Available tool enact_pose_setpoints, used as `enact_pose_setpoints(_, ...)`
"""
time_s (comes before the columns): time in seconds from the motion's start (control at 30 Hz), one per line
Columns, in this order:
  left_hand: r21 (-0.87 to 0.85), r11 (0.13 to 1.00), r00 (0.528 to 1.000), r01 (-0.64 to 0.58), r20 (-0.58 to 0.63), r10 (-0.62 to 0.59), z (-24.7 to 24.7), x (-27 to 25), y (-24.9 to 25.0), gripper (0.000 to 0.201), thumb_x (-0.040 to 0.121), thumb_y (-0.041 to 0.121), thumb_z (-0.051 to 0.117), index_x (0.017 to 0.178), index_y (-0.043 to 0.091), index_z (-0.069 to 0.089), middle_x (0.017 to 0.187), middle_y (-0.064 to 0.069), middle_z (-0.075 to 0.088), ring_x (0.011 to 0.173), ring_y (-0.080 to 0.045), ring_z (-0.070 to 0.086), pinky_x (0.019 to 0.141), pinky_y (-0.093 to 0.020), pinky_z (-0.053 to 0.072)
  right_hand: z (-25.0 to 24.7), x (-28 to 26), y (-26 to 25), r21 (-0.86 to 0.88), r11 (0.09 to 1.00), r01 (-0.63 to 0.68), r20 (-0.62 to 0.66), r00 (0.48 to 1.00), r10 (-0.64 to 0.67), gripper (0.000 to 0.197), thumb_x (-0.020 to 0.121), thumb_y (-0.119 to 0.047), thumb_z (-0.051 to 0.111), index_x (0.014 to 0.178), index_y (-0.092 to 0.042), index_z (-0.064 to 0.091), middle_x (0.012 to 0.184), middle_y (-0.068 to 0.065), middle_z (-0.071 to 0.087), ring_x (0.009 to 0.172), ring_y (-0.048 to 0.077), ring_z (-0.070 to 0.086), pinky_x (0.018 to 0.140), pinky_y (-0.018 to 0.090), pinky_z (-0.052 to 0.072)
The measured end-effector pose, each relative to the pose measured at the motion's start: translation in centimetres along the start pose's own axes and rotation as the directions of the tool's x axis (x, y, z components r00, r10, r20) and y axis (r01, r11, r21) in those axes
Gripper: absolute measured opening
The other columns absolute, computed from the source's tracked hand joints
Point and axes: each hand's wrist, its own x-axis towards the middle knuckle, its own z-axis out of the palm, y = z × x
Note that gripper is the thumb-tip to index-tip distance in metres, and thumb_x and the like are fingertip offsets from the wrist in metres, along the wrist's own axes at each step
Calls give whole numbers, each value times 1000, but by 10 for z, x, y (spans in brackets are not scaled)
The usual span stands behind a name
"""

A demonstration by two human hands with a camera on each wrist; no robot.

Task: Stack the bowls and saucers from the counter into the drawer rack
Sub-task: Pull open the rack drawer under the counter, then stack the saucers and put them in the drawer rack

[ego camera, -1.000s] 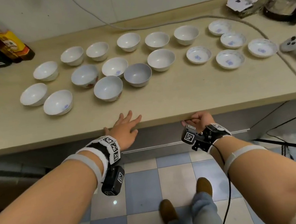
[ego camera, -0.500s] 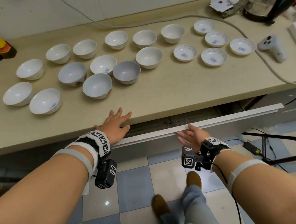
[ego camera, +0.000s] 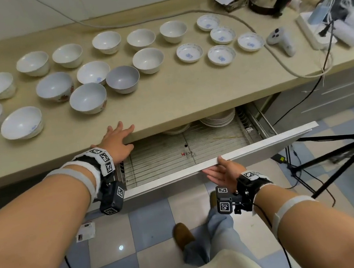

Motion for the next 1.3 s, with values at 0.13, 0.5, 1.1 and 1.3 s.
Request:
enact_pose_setpoints(0.13, -12, 1000, 1000, 7, -12, -8, 1, 1, 3, 72, 96, 26, 53, 155, 46, 18, 168, 9, -6, 155, -27, -10, 117, -70, 7, -6, -8, 5, -27, 1000, -13, -11, 1000, 12, 30, 103, -30, 46, 116, -3, 53, 100, 18, 78, 86, 27, 78, 74, 36, 59)
enact_pose_setpoints(0.5, 4, 998, 998, 63, 5, -63, -7, -3, 26, 72, 94, 23, 53, 158, 30, 23, 168, -8, 6, 153, -38, 5, 124, -47, 17, -21, -19, 0, -177, 981, -80, -57, 996, 71, 37, 106, -28, 40, 103, 1, 61, 99, 17, 77, 88, 29, 75, 71, 38, 58)
enact_pose_setpoints(1.1, -629, 770, 981, -109, 57, 186, -53, 4, 175, 18, 96, 20, 57, 110, 19, 69, 105, -6, 71, 87, -18, 69, 70, -28, 46, -30, -52, -171, -603, 780, 170, -66, 963, -261, 19, 95, -22, 57, 106, -10, 67, 81, 5, 73, 79, 25, 73, 67, 31, 55)
enact_pose_setpoints(1.3, -609, 782, 984, -133, 10, 176, -65, 45, 226, 20, 92, 18, 61, 110, 18, 70, 110, -8, 73, 93, -17, 71, 75, -32, 47, -28, -27, -248, -683, 659, 316, -18, 894, -448, 10, 94, -8, 55, 101, -5, 62, 96, 14, 66, 74, 25, 69, 46, 23, 52)
